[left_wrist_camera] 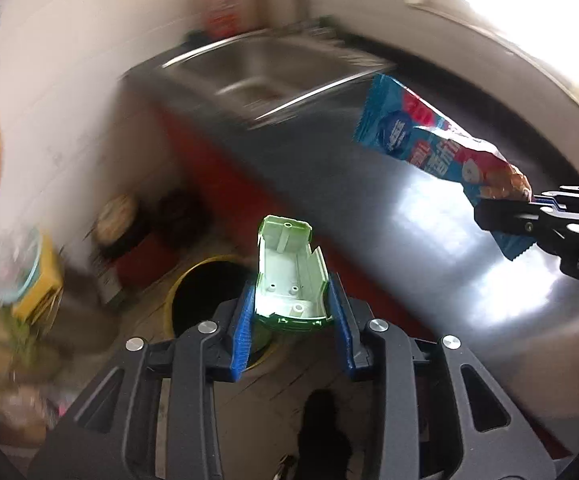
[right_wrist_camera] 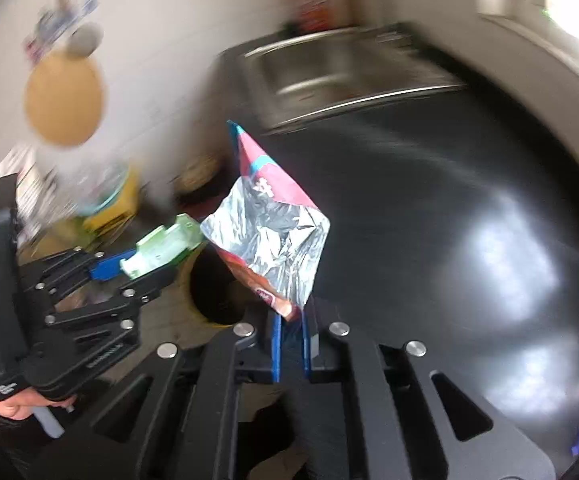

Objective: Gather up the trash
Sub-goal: 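Carry tray and foil wrapper to the bin and open both tools over it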

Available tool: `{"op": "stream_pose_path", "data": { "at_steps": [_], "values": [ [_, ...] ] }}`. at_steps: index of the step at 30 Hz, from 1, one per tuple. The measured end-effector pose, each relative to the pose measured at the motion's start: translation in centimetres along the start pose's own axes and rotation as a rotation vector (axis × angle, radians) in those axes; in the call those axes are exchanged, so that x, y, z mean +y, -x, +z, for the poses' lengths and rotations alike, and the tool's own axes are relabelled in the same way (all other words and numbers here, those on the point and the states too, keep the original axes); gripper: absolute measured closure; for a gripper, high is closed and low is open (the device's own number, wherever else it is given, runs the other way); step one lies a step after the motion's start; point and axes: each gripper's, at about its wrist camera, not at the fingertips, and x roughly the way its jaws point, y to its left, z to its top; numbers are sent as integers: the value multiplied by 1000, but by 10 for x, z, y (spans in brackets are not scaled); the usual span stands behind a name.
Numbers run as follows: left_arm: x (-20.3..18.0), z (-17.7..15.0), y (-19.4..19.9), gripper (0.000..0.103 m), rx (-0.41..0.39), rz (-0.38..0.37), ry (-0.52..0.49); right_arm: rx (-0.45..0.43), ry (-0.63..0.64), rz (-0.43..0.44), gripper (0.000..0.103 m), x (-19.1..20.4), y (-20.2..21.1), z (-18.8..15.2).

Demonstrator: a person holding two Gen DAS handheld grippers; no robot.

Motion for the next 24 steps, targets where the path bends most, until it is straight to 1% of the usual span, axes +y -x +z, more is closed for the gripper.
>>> {"op": "stream_pose_path", "data": {
  "at_steps": [3,4,6,8,11,13,15,20,22,23,24],
  "values": [
    [51,-16,-21,69,41,29,83,92,48,70,95,44,-58,23],
    [62,-20,-29,69,50,33,101,113,53,81,95,51,-71,26],
    [85,-27,-48,69,74,24,142,165,56,104,95,65,-103,37],
    [104,-30,-68,69,88,4,177,217,63,108,95,78,-137,47],
    [118,-34,-93,69,101,-15,200,284,67,103,95,89,-179,58],
    [128,-37,-110,69,126,-27,218,342,57,107,95,91,-205,64],
    [135,-41,-122,69,138,-44,239,364,65,102,95,91,-220,69],
    [144,-43,-142,69,156,-80,251,407,87,85,95,93,-245,78],
    [147,-43,-149,57,161,-80,244,434,91,73,86,92,-254,81],
    [145,-43,-148,46,160,-79,237,433,89,64,69,92,-254,81],
    [146,-43,-150,40,160,-69,224,427,85,65,45,91,-254,81]
  ]
}}
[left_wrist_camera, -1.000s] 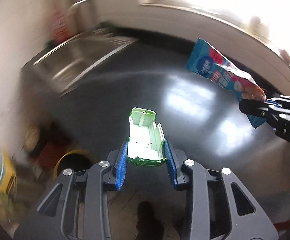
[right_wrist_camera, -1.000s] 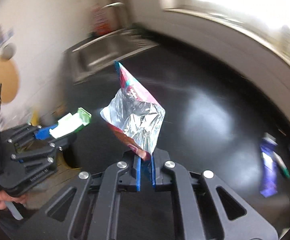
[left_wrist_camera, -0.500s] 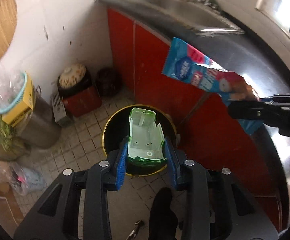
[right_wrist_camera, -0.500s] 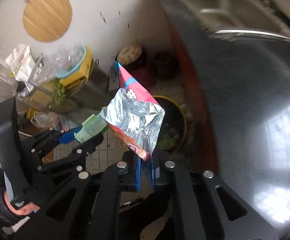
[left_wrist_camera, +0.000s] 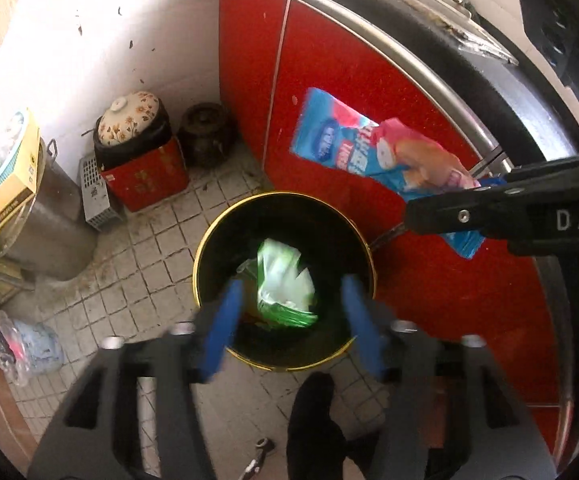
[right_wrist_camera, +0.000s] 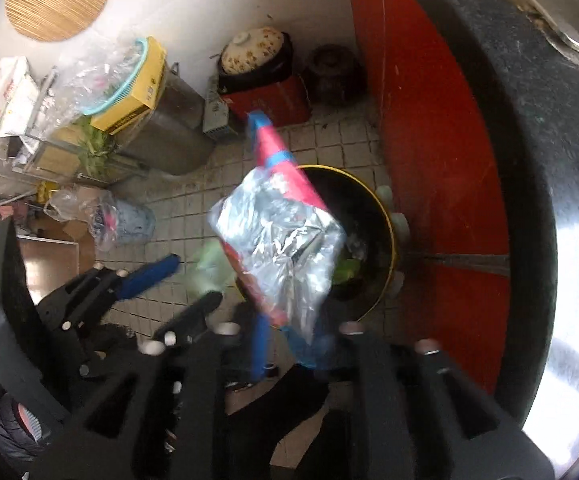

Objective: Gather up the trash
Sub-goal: 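Carry tray and foil wrapper to the bin and open both tools over it, then swing both open tools back to the countertop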

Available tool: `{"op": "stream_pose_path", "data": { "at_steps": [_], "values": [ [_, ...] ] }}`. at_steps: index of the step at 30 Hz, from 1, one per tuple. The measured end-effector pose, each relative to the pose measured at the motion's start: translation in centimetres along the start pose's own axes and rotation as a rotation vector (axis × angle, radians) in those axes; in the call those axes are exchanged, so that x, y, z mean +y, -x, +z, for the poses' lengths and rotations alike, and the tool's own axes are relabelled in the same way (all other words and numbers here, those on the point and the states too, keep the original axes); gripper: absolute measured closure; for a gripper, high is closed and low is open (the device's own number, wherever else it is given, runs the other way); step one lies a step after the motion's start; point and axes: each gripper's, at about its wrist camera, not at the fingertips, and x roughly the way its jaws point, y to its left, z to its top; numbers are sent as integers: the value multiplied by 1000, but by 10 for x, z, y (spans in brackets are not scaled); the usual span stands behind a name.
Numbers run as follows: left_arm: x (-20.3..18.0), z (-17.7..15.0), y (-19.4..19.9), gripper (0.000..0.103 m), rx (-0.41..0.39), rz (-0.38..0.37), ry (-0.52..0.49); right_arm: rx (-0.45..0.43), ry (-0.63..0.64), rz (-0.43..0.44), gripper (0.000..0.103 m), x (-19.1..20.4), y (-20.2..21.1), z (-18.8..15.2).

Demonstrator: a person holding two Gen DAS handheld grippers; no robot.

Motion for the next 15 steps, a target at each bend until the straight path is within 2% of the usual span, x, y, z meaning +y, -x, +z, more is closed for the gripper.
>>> {"op": "stream_pose_path", "data": {
  "at_steps": [1,2,8,12,15],
  "values": [
    [0,1,-1,38,2,4,-8,-8,-2,2,38,-1,0,0],
    [0,1,-2,37,6,4,-14,-14,-1,-2,36,-1,0,-1],
    [4,-1,0,32,16,8,-4,-3,11,32,36,3,3,-7],
    [2,-3,10,28,13,18,-3,-34,19,23,35,6,19,-13],
    [-7,-2,27,27,-6,21,-29,-96,7,22,35,2,47,-20]
  ]
}}
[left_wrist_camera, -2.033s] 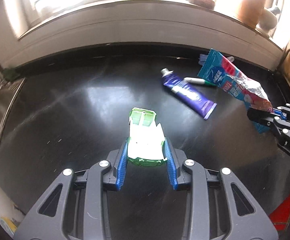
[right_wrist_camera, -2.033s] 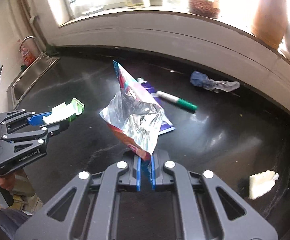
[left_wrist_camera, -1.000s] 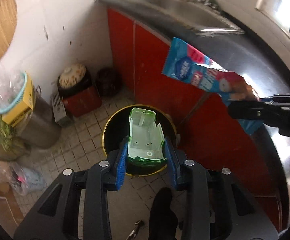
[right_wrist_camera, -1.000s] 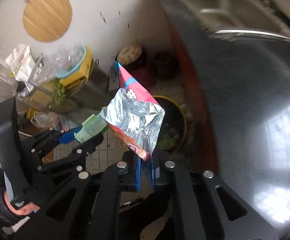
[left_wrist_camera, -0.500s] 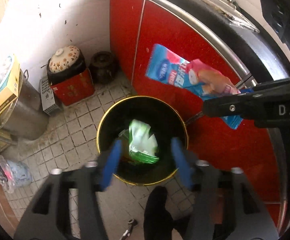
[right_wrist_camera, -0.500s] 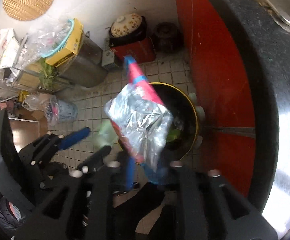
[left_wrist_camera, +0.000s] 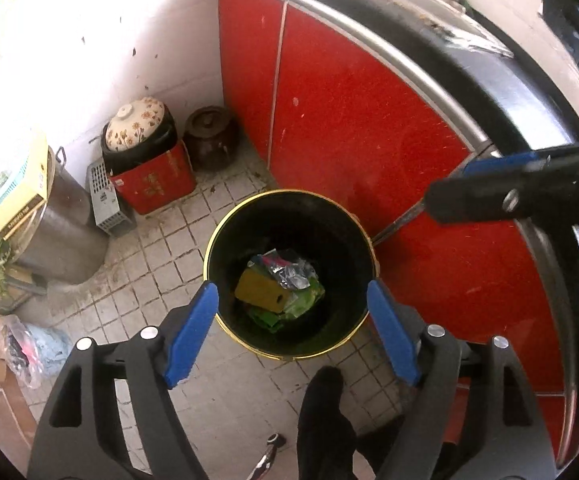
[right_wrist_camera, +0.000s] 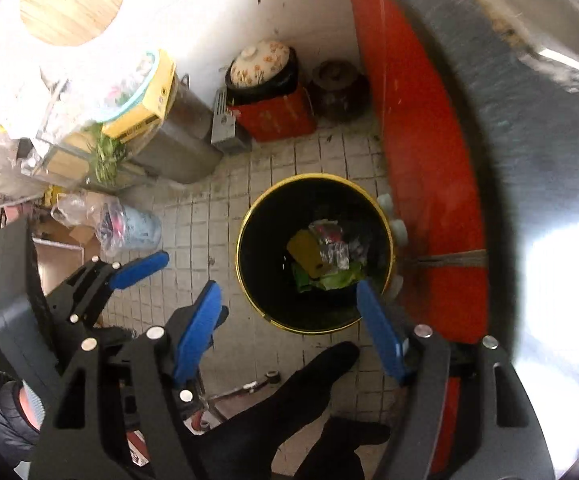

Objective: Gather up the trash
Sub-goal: 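Swing both open tools back to the countertop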

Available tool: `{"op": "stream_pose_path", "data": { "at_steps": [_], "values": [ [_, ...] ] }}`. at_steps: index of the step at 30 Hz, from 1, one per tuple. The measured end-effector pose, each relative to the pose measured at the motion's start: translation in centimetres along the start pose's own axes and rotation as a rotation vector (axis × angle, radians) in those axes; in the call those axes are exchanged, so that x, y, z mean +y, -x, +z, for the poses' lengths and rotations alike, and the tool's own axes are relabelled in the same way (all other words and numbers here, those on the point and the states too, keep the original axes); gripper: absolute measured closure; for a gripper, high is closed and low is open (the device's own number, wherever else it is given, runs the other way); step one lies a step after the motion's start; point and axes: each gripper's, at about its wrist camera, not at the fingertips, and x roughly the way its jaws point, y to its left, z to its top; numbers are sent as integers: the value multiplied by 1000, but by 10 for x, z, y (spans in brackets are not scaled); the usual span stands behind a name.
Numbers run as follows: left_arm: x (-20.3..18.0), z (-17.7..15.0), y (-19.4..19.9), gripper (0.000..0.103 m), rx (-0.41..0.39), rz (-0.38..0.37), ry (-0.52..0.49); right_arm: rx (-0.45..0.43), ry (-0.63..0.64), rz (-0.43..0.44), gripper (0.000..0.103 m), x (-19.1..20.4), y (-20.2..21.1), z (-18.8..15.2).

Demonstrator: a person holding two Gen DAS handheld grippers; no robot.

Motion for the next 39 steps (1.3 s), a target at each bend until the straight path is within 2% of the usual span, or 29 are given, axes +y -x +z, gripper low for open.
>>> {"op": "stream_pose_path", "data": {
  "at_steps": [3,7,11,15,19,23,27,34,39],
  "values": [
    [-22,5,23,21,-29,7,-60,-110,-31,-34,32,-16,55,-20],
    [-76,18,54,13,-56,-23,-166,-276,-145,-149,26,-59,146,-79],
    [-161,26,84,12,-89,-152,-310,-393,-336,-305,25,-116,225,-166],
    [-276,19,107,12,-91,-329,-539,-492,-586,-441,25,-167,295,-276],
    [-389,-7,133,12,-104,-476,-788,-561,-800,-544,25,-199,338,-377],
    [-473,-44,158,12,-116,-575,-967,-608,-993,-616,25,-210,362,-474],
    [-529,-78,174,12,-119,-636,-1082,-635,-1156,-664,25,-216,379,-560],
    [-589,-118,173,12,-103,-655,-1203,-625,-1301,-702,25,-221,383,-642],
    [-626,-127,161,12,-112,-639,-1304,-602,-1369,-720,25,-234,379,-671]
  ]
}}
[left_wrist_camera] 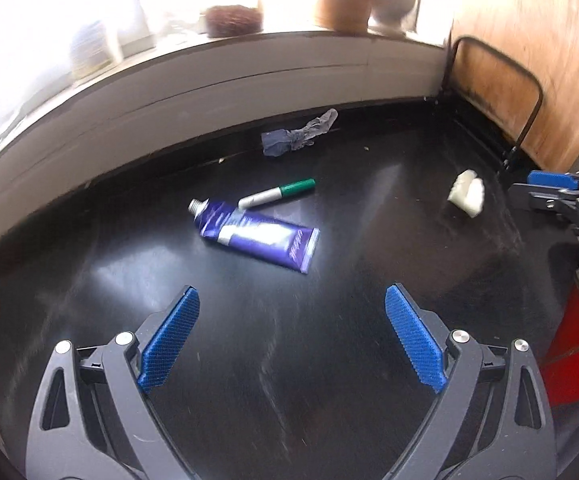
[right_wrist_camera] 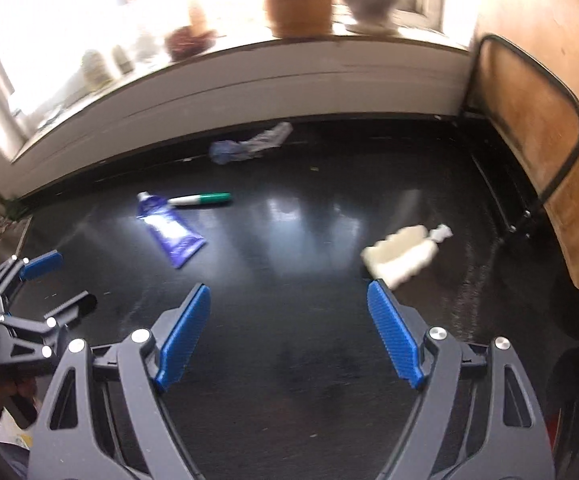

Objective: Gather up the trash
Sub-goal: 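Swing both open tools back to the countertop, then grasp the green marker with the left tool while the right tool grasps the white foam brush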

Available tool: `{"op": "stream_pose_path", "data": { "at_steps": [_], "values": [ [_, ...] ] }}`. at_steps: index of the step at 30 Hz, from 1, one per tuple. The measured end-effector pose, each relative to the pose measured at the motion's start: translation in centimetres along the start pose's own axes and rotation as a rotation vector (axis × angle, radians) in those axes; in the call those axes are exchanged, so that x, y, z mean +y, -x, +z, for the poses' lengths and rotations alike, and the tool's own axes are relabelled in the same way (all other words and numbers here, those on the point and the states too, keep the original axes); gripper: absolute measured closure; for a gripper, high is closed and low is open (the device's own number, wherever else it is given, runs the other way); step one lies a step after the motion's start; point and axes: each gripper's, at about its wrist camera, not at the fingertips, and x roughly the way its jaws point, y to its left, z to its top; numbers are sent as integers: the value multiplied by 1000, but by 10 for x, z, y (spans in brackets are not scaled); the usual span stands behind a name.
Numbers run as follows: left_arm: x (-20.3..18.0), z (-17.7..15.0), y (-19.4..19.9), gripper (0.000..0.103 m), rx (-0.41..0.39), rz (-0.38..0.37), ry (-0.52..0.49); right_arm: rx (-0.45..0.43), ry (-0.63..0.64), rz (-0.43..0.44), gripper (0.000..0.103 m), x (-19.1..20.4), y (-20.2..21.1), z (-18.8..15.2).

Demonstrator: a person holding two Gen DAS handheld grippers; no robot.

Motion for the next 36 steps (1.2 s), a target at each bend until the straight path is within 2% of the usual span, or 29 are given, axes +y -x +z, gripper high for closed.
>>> {"op": "stream_pose_path", "data": {
  "at_steps": [4,7,10,13,16,19,22,23,24,26,28,30,32,36],
  "values": [
    [-1,29,-40,12,8,-5,-109,36,-93,-60,25,-33,-27,6],
    [0,51,-75,12,4,5,-204,98,-184,-118,24,-58,-60,12],
    [4,66,-106,13,12,7,-250,154,-275,-148,24,-80,-92,18],
    [8,79,-141,17,54,-2,-285,220,-316,-175,24,-94,-119,22],
    [10,84,-164,19,81,-27,-320,246,-339,-190,24,-102,-135,25],
    [15,86,-184,29,111,-43,-349,266,-358,-201,24,-107,-149,25],
    [22,91,-189,40,99,-72,-318,271,-347,-212,23,-106,-156,28],
    [22,93,-190,50,103,-78,-310,273,-338,-212,24,-104,-157,30],
    [21,94,-190,63,103,-76,-314,274,-327,-218,29,-102,-159,32],
    [18,96,-191,80,103,-69,-326,259,-295,-221,39,-96,-160,36],
    [13,96,-190,89,113,-61,-317,246,-289,-214,49,-94,-160,42],
    [11,97,-185,90,121,-64,-269,239,-290,-194,61,-92,-161,47],
    [10,97,-181,90,117,-60,-229,220,-273,-191,67,-90,-158,53],
    [1,98,-156,90,98,-38,-185,171,-236,-156,70,-83,-139,68]
  ]
}}
